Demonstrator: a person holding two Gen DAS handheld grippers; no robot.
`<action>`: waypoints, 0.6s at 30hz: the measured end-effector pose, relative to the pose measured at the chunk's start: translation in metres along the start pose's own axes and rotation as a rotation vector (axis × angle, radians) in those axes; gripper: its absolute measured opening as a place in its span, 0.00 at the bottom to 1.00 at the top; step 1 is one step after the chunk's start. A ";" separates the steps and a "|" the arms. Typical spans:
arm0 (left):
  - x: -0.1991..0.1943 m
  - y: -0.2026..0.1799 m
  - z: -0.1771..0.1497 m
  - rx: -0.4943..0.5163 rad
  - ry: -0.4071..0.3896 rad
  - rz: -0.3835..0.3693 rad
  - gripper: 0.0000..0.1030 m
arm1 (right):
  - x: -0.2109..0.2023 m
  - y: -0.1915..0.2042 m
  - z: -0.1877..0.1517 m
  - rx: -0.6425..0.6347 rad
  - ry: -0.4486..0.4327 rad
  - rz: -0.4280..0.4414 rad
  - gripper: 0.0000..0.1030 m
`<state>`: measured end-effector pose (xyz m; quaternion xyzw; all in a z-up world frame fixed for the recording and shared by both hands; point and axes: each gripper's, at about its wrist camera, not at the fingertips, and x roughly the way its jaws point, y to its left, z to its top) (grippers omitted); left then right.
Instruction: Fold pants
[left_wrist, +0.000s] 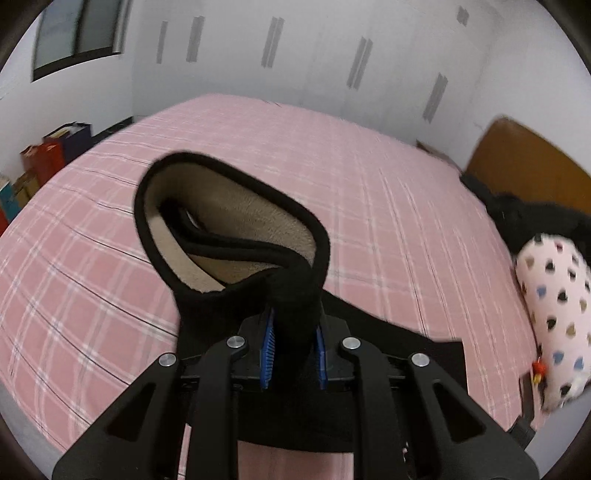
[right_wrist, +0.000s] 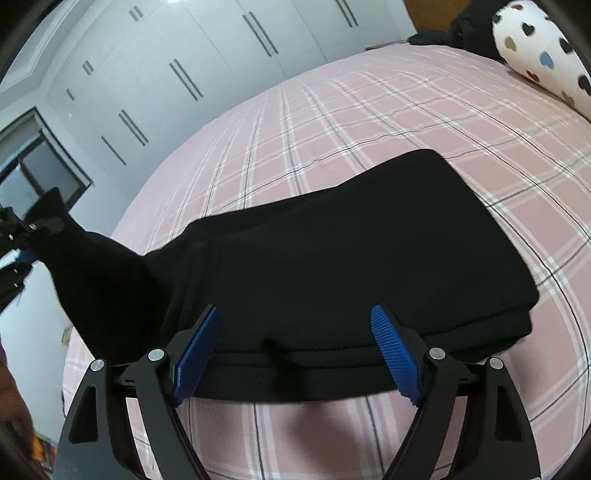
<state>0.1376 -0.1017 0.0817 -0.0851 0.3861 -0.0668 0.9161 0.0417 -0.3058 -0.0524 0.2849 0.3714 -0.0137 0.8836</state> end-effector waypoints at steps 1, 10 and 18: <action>0.004 -0.008 -0.004 0.015 0.012 -0.001 0.16 | -0.001 -0.003 0.001 0.012 -0.003 0.003 0.79; 0.060 -0.063 -0.068 0.174 0.189 0.051 0.17 | -0.014 -0.041 0.009 0.172 -0.043 0.022 0.79; 0.054 -0.081 -0.108 0.338 0.182 0.059 0.82 | -0.016 -0.050 0.011 0.197 -0.049 0.022 0.79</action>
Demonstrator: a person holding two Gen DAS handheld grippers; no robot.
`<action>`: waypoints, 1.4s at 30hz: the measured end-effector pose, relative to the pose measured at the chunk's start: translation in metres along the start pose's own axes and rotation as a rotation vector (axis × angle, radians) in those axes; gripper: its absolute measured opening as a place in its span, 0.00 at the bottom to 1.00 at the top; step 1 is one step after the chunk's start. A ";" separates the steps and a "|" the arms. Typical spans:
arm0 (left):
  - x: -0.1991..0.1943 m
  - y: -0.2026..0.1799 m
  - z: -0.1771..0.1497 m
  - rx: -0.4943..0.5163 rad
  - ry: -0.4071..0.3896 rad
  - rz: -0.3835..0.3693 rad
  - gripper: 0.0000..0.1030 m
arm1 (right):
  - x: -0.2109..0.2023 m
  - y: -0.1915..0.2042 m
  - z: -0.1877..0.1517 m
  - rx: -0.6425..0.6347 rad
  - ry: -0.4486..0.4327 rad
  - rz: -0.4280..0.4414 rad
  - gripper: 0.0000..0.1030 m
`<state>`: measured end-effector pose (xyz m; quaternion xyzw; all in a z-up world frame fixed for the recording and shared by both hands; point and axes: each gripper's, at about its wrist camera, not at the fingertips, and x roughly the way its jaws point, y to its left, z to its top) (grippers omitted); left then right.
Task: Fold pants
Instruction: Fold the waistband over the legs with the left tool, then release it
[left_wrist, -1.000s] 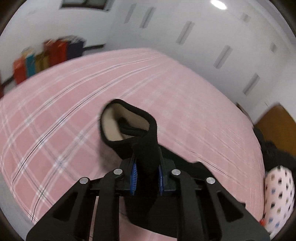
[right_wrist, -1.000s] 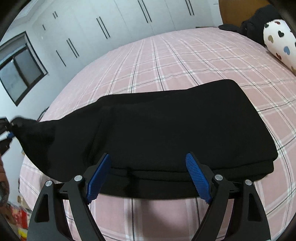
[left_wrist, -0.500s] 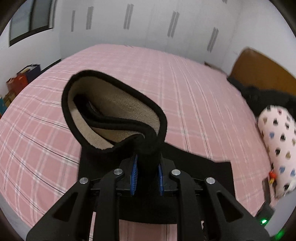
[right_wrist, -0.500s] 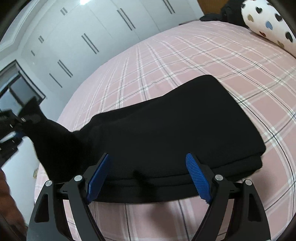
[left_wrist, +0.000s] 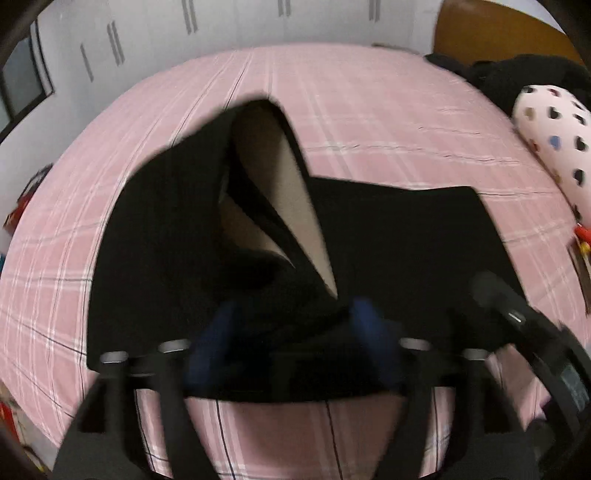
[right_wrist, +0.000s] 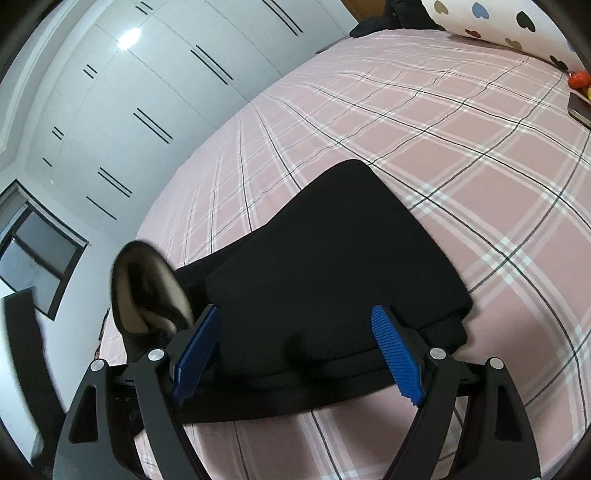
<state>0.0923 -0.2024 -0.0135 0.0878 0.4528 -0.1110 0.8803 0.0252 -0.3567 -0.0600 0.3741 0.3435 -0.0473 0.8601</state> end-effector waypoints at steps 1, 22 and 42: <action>-0.013 -0.001 -0.005 0.023 -0.052 0.013 0.84 | 0.000 0.001 0.000 -0.003 0.004 0.010 0.81; -0.033 0.171 -0.066 -0.224 -0.110 0.062 0.88 | 0.088 0.123 -0.023 -0.334 0.315 0.084 0.83; -0.009 0.177 -0.074 -0.232 -0.006 0.052 0.88 | 0.063 0.183 -0.016 -0.281 0.256 0.077 0.33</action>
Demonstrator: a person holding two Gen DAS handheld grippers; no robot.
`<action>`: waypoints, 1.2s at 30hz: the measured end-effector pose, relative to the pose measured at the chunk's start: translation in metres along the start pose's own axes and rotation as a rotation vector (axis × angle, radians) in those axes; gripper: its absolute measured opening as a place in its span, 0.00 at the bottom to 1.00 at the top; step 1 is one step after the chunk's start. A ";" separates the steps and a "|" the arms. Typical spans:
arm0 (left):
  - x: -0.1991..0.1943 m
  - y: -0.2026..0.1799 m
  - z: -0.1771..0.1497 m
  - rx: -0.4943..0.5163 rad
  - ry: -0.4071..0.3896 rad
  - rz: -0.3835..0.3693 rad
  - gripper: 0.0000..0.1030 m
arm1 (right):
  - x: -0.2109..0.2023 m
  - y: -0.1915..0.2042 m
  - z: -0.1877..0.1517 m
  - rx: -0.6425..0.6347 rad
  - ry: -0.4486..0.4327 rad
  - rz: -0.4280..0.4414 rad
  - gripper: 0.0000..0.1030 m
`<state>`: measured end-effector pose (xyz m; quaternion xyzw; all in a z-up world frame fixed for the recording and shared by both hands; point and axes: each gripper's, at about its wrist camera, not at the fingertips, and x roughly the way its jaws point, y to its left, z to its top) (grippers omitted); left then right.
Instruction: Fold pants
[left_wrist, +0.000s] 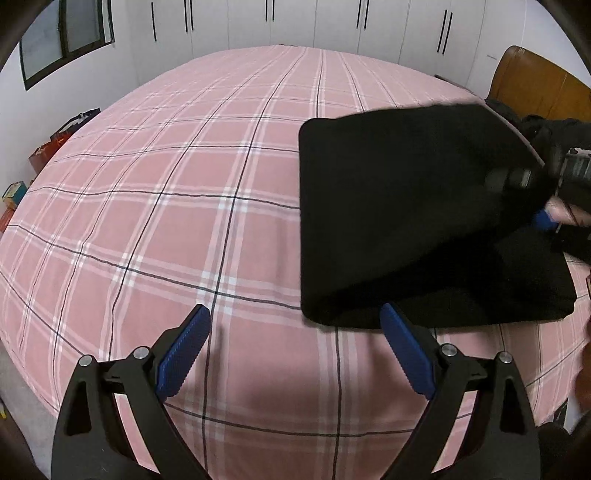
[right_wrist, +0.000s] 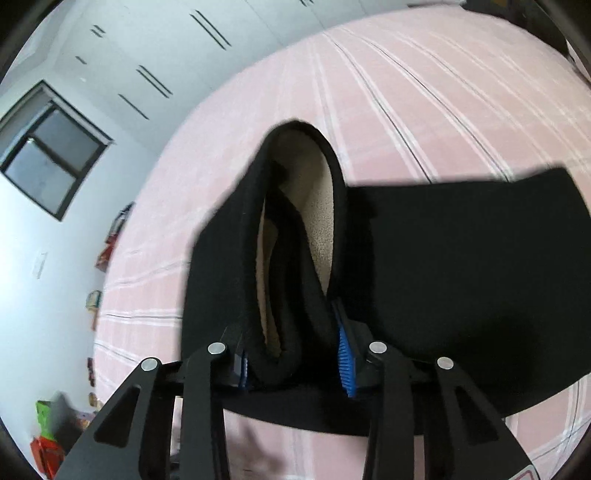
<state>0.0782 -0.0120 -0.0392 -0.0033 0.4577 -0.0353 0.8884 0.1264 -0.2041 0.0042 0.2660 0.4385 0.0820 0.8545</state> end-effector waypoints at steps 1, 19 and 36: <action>-0.001 -0.001 -0.001 0.002 -0.002 0.003 0.88 | -0.009 0.005 0.005 -0.010 -0.019 0.007 0.33; 0.008 -0.014 -0.007 0.025 0.038 -0.016 0.88 | -0.051 -0.188 -0.032 0.245 -0.093 -0.167 0.36; 0.082 -0.066 0.068 -0.227 0.271 -0.398 0.94 | -0.066 -0.228 0.004 0.208 -0.049 -0.177 0.83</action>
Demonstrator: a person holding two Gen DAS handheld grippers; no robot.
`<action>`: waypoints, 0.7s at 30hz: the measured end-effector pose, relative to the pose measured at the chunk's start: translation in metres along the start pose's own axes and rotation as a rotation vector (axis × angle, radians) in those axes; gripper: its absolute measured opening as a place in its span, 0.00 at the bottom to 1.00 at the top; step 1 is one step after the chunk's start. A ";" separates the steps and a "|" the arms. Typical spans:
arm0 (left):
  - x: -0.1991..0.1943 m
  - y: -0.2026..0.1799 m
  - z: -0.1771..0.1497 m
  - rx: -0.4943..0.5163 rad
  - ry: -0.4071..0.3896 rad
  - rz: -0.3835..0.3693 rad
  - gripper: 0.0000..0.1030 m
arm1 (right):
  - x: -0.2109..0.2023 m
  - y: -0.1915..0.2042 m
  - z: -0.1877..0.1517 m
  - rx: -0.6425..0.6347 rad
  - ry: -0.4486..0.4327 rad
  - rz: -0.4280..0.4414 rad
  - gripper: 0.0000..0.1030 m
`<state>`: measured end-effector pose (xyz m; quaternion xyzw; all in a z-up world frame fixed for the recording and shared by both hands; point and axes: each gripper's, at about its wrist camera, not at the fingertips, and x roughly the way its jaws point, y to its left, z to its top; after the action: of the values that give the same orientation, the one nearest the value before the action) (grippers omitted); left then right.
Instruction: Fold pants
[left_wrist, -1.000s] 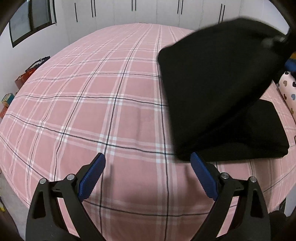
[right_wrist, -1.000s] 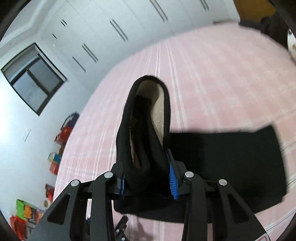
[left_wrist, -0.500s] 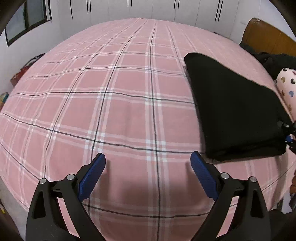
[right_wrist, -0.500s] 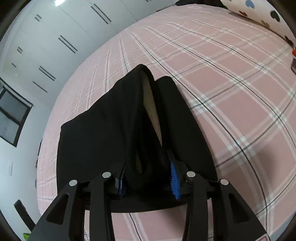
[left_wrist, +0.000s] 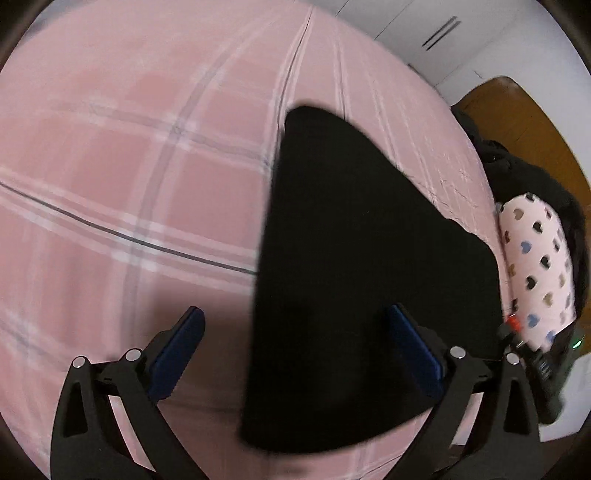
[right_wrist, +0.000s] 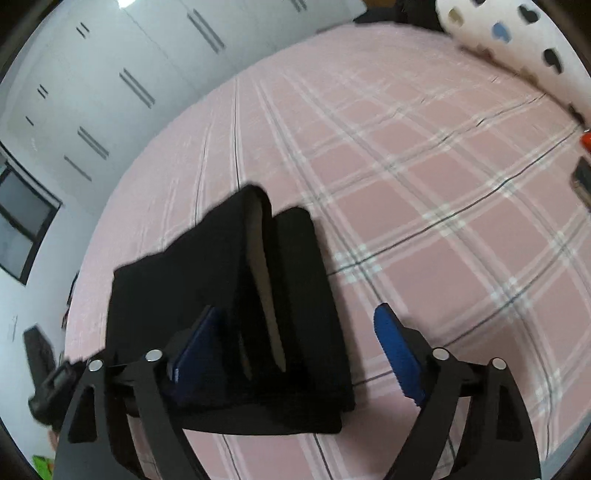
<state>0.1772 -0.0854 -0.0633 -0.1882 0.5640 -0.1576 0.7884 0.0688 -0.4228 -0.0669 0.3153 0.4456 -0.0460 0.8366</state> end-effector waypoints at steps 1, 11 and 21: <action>0.003 0.001 0.001 -0.016 -0.002 0.008 0.93 | 0.008 -0.002 -0.001 0.011 0.020 0.012 0.83; -0.070 -0.005 0.008 0.054 -0.086 -0.060 0.13 | -0.031 0.067 -0.011 -0.079 -0.012 0.237 0.36; -0.118 0.056 -0.049 0.069 -0.112 0.174 0.24 | -0.033 0.037 -0.074 0.028 0.005 0.045 0.62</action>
<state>0.0952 0.0121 -0.0063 -0.1198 0.5276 -0.0972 0.8354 0.0094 -0.3580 -0.0531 0.3369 0.4399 -0.0326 0.8318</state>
